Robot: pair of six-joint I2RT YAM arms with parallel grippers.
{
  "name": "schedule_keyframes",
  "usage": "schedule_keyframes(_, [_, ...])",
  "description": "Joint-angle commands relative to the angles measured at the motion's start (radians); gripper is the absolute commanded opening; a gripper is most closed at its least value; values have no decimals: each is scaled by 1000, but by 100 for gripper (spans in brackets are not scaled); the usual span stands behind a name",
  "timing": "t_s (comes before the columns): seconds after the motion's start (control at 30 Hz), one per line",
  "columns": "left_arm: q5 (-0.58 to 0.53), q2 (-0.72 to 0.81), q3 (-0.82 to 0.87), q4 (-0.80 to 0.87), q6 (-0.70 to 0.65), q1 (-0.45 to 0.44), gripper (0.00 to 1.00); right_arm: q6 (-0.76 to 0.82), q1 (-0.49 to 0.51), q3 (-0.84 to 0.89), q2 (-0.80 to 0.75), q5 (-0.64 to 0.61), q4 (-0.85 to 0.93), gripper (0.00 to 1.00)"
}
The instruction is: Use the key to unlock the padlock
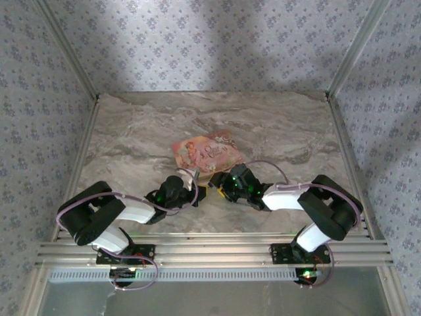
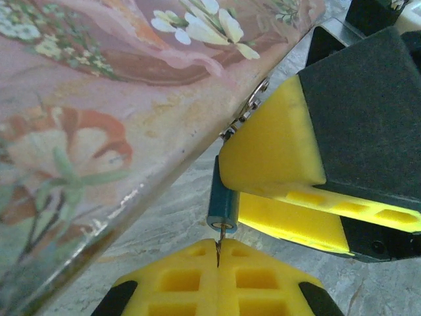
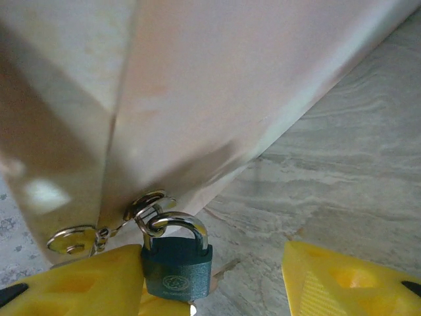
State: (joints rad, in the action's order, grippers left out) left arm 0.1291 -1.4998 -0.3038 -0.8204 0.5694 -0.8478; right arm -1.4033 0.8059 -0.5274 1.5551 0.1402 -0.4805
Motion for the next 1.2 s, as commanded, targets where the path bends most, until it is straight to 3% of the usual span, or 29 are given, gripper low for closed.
schedule_keyframes(0.0, [-8, -9, 12, -47, 3, -11, 0, -17, 1, -28, 38, 10, -2, 56])
schedule_keyframes(0.37, [6, -42, -20, -55, -5, -16, 0, 27, 34, -74, 23, -76, 49, 55])
schedule_keyframes(0.7, [12, -9, -13, -19, -46, -16, 0, 64, 31, -126, 79, -61, 112, 44])
schedule_keyframes(0.77, [15, 3, -8, -17, -51, -15, 0, 75, 30, -143, 95, -45, 118, 39])
schedule_keyframes(1.0, [44, 45, 9, -7, -63, 20, 0, 90, 32, -178, 121, -13, 127, 3])
schedule_keyframes(1.17, [107, 62, 15, -45, -5, 71, 0, 82, 39, -182, 100, -34, 145, 0])
